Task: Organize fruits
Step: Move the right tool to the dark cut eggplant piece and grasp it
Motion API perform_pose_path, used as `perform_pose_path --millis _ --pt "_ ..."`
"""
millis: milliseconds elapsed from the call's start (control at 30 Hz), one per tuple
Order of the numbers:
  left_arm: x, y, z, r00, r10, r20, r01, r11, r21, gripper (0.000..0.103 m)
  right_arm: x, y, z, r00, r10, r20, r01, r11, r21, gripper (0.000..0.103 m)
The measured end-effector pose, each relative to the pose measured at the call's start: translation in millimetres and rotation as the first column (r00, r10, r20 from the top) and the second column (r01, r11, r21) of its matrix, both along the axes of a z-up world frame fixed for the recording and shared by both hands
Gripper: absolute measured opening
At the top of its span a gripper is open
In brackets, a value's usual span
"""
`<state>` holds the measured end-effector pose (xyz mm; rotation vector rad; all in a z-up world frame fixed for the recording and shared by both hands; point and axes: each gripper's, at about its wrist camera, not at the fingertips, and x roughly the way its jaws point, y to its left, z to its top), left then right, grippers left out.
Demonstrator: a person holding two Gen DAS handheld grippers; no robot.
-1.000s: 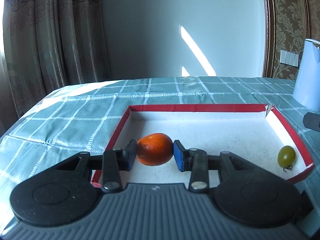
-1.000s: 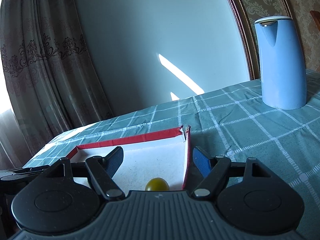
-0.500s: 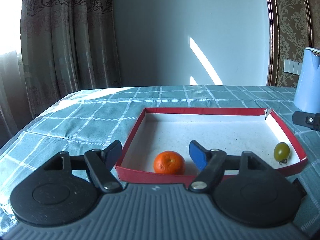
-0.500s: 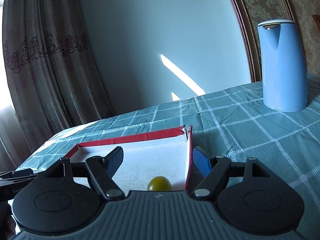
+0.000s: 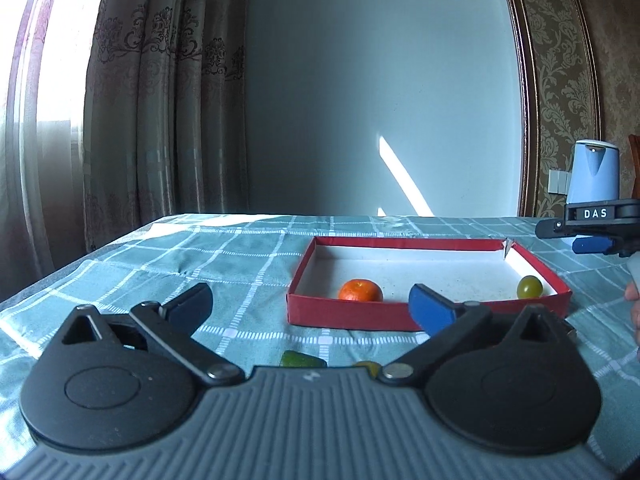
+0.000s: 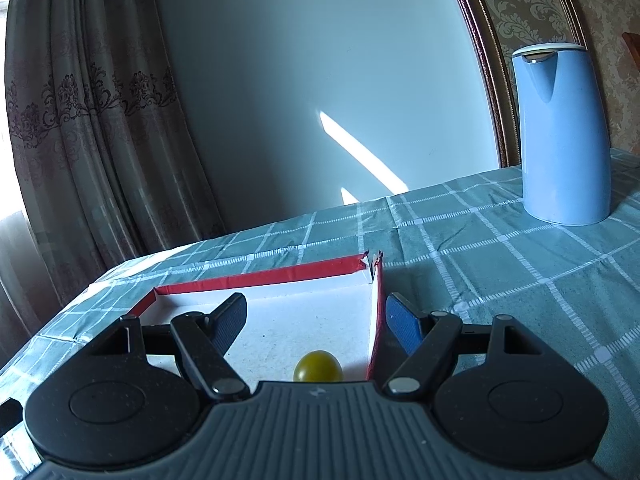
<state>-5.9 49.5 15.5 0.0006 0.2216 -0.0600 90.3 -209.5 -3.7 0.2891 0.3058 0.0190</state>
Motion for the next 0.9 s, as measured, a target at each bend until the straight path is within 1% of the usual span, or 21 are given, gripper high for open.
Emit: perform_pose_path --millis 33,133,233,300,367,433,567,633,700,900 --pt "0.8 4.2 -0.3 1.0 0.013 -0.003 -0.013 1.0 -0.024 0.103 -1.4 1.0 0.0 1.0 0.005 0.001 -0.005 1.0 -0.004 0.077" --pt "6.0 19.0 -1.8 0.997 0.061 -0.045 -0.065 0.993 -0.098 0.103 -10.0 3.7 -0.3 1.0 0.019 0.012 -0.018 1.0 -0.018 0.077" --pt "12.5 32.7 -3.9 0.992 0.082 -0.101 -0.097 0.982 -0.159 0.103 -22.5 1.4 -2.3 0.999 0.046 0.011 -0.046 0.999 0.001 0.077" --pt "14.9 38.6 -4.8 0.988 0.088 -0.125 -0.11 0.976 -0.187 0.103 -31.4 0.8 -4.8 0.998 0.067 -0.005 -0.067 0.998 -0.01 0.077" --pt "14.3 42.0 -5.5 0.987 0.095 -0.131 -0.12 0.973 -0.2 0.103 -40.8 2.6 -8.5 0.997 0.081 -0.02 -0.081 0.996 -0.041 0.077" --pt "13.5 41.1 -5.3 0.988 0.092 -0.125 -0.115 0.974 -0.193 0.103 -48.8 4.1 -13.7 0.994 0.096 -0.047 -0.099 0.993 -0.071 0.077" --pt "17.2 33.6 -5.3 0.984 0.108 -0.139 -0.129 0.981 -0.148 0.103 -53.8 12.4 -24.8 0.985 0.102 -0.14 -0.123 0.981 -0.153 0.077" --pt "21.5 30.2 -6.2 0.979 0.128 -0.159 -0.148 0.982 -0.12 0.103 -52.9 15.5 -28.7 0.98 0.114 -0.164 -0.141 0.976 -0.163 0.077" --pt "23.7 28.7 -6.9 0.976 0.131 -0.171 -0.151 0.983 -0.107 0.103 -50.9 18.4 -29.4 0.977 0.118 -0.175 -0.149 0.974 -0.173 0.077" --pt "25.6 29.8 -8.2 0.973 0.138 -0.184 -0.16 0.981 -0.107 0.103 -40.8 32.0 -33.7 0.962 0.156 -0.223 -0.199 0.962 -0.188 0.077"
